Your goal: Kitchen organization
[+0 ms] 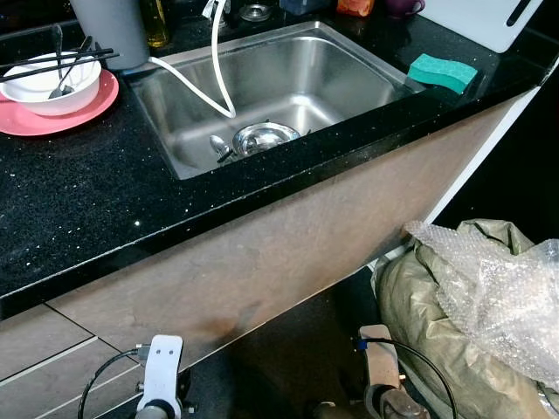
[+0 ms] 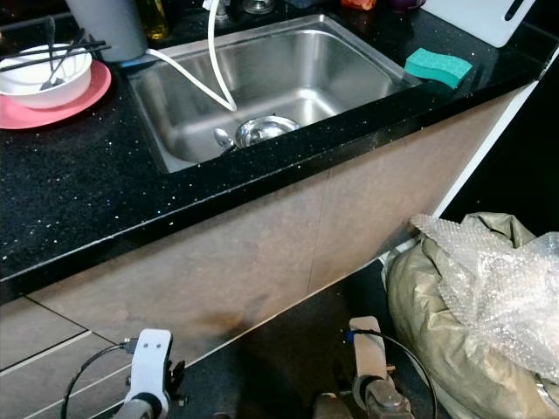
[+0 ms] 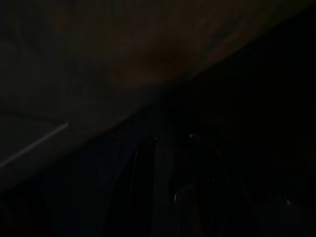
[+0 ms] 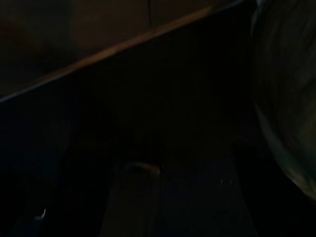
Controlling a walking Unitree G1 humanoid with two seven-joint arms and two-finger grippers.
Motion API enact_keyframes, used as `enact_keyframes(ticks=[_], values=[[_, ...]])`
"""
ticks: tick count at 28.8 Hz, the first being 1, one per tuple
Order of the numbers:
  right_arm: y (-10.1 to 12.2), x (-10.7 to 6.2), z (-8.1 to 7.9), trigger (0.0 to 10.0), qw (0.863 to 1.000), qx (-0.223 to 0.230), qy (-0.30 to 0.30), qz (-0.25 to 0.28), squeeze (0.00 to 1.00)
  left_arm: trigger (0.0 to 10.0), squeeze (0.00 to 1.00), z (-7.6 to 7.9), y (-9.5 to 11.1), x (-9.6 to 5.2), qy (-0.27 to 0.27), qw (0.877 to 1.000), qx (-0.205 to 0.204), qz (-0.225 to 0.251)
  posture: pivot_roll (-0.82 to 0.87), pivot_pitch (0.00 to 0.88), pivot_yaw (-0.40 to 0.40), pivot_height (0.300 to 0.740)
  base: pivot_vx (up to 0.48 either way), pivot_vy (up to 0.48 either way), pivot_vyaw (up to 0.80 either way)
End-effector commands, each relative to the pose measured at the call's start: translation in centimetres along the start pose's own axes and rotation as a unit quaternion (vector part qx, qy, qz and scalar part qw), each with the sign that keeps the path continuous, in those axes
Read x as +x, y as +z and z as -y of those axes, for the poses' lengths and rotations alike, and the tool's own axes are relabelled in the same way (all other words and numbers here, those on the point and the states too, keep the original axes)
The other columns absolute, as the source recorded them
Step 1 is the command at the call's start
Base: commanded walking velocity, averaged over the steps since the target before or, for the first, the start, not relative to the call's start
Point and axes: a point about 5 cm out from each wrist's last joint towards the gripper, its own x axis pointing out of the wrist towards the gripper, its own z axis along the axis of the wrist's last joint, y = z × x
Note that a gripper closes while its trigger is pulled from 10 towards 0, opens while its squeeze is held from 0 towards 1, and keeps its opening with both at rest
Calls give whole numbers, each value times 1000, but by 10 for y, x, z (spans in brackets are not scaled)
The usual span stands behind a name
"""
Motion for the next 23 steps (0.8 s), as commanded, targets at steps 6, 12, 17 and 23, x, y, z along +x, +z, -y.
enact_keyframes(ticks=[6,12,17,23], values=[[-3,-1,7,10000,1000,3,-11,-8,0,10000,0,-2,-7,-5,-4,1000,6,-11,3,219,-4,740,0,0,0],[-35,-11,-4,10000,999,7,-2,-43,0,10000,0,-2,-28,-16,-1,999,7,-39,6,191,-2,740,0,0,0],[-22,-6,-4,10000,999,8,-3,-31,0,10000,0,-1,-10,-4,-4,1000,10,-24,3,158,3,740,0,0,0],[18,5,6,10000,1000,12,-16,15,0,10000,0,-2,22,12,-5,1000,9,13,-1,145,7,740,0,0,0]])
